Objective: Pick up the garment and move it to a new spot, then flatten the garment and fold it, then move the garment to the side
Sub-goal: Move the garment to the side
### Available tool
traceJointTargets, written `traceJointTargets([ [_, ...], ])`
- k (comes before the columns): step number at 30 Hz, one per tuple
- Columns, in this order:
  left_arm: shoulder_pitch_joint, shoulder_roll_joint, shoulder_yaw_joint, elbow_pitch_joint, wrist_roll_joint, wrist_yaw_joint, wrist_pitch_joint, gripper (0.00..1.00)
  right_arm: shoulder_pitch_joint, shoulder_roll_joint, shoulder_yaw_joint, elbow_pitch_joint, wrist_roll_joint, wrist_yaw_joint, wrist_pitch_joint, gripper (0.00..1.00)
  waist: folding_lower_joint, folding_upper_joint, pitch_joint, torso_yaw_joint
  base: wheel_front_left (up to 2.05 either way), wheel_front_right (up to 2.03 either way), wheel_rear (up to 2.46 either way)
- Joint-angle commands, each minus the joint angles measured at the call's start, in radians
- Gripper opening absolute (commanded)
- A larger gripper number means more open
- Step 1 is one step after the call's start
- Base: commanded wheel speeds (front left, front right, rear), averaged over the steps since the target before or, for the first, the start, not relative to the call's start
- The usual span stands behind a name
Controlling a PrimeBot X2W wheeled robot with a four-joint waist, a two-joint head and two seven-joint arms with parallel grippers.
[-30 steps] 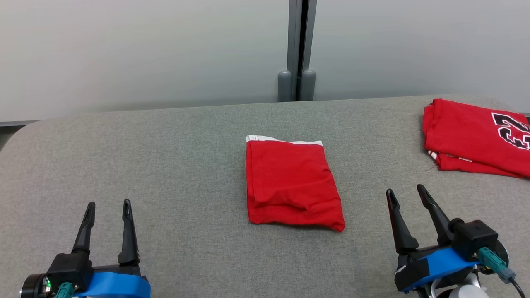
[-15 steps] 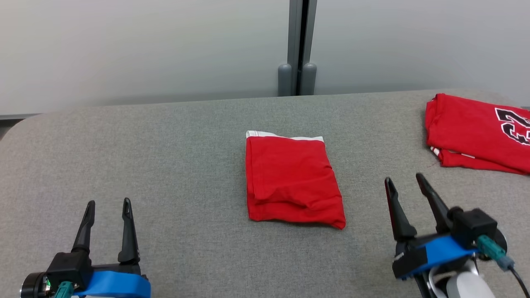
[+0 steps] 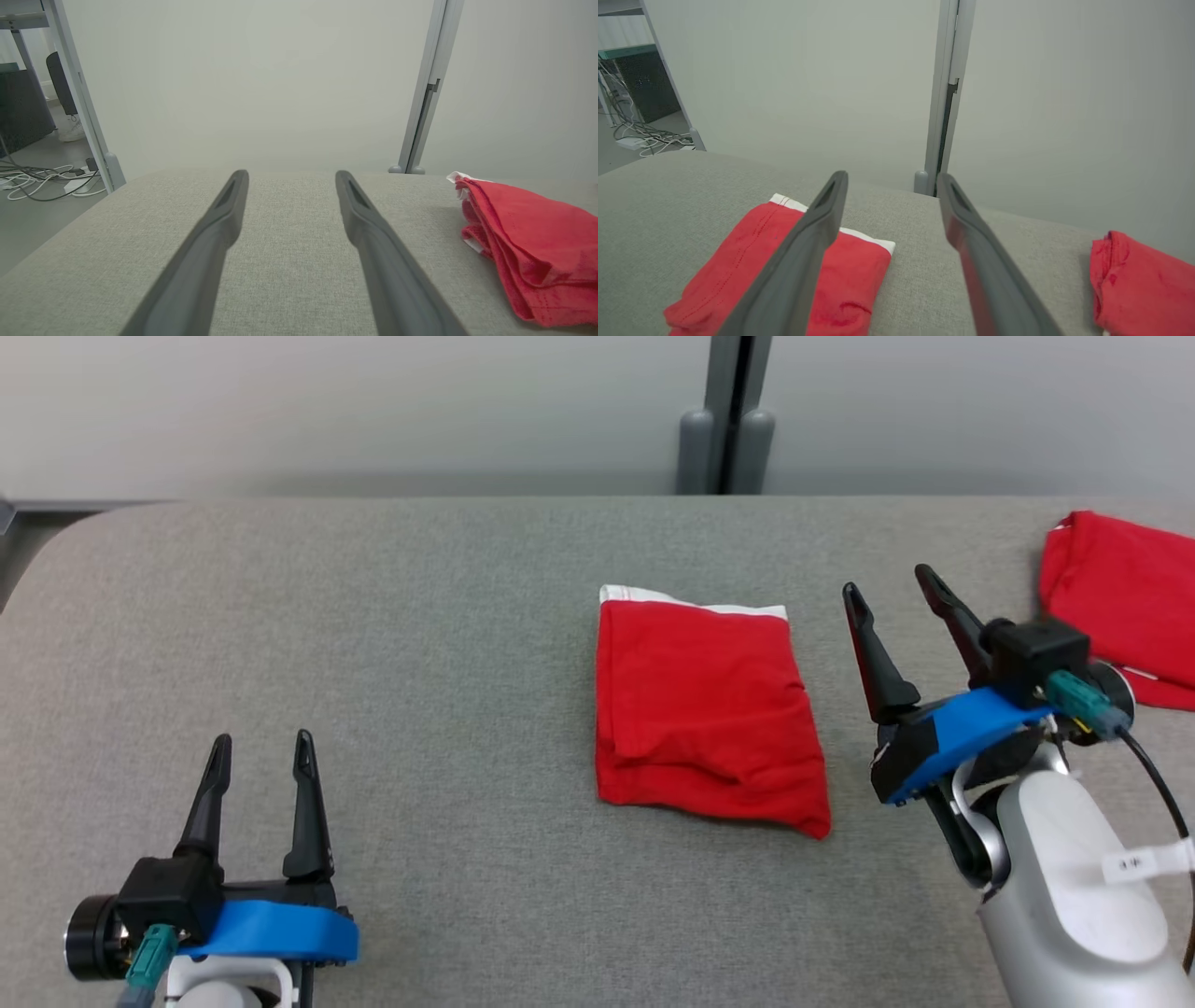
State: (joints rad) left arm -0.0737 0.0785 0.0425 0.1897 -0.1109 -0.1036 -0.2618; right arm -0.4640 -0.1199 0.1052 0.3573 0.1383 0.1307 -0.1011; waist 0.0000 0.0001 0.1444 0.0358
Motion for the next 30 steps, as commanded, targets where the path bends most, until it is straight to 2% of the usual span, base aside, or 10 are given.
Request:
traceJointTargets([
  [1,-0.025,-0.002,-0.006,0.003,-0.007,-0.003,-0.004,1.00,-0.041,-0.015,0.013,0.048,-0.004,0.000,0.017,1.00,0.0000,-0.0001,0.035,0.032,0.00,0.00,0.00],
  [13,-0.077,-0.016,-0.019,0.019,-0.020,-0.008,-0.004,1.00,-0.134,-0.022,0.064,0.369,0.037,0.000,0.074,1.00,0.0000,-0.0001,0.102,0.095,0.00,0.00,0.00],
  [20,-0.082,-0.021,-0.029,0.022,-0.024,-0.010,-0.004,1.00,-0.137,-0.033,0.070,0.495,0.056,0.000,0.069,1.00,0.0000,-0.0001,0.113,0.110,0.00,0.00,0.00],
  [26,-0.090,-0.025,-0.034,0.028,-0.027,-0.011,-0.004,1.00,-0.151,-0.004,0.109,0.579,0.066,0.000,0.068,1.00,0.0000,-0.0001,0.119,0.112,0.00,0.00,0.00],
  [27,-0.091,-0.025,-0.034,0.029,-0.027,-0.012,-0.004,1.00,-0.153,0.004,0.118,0.586,0.076,0.000,0.063,0.69,0.0000,-0.0001,0.119,0.112,0.00,0.00,0.00],
  [28,-0.091,-0.025,-0.034,0.029,-0.027,-0.012,-0.004,1.00,-0.153,0.004,0.118,0.586,0.076,0.000,0.063,0.69,0.0000,-0.0001,0.119,0.112,0.00,0.00,0.00],
  [29,-0.091,-0.025,-0.034,0.030,-0.028,-0.012,-0.004,1.00,-0.158,0.007,0.127,0.594,0.084,0.001,0.060,0.38,0.0000,-0.0001,0.119,0.111,0.00,0.00,0.00],
  [30,-0.091,-0.026,-0.034,0.031,-0.028,-0.013,-0.004,1.00,-0.163,0.007,0.139,0.599,0.091,0.001,0.056,0.00,0.0000,-0.0001,0.118,0.110,0.00,0.00,0.00],
])
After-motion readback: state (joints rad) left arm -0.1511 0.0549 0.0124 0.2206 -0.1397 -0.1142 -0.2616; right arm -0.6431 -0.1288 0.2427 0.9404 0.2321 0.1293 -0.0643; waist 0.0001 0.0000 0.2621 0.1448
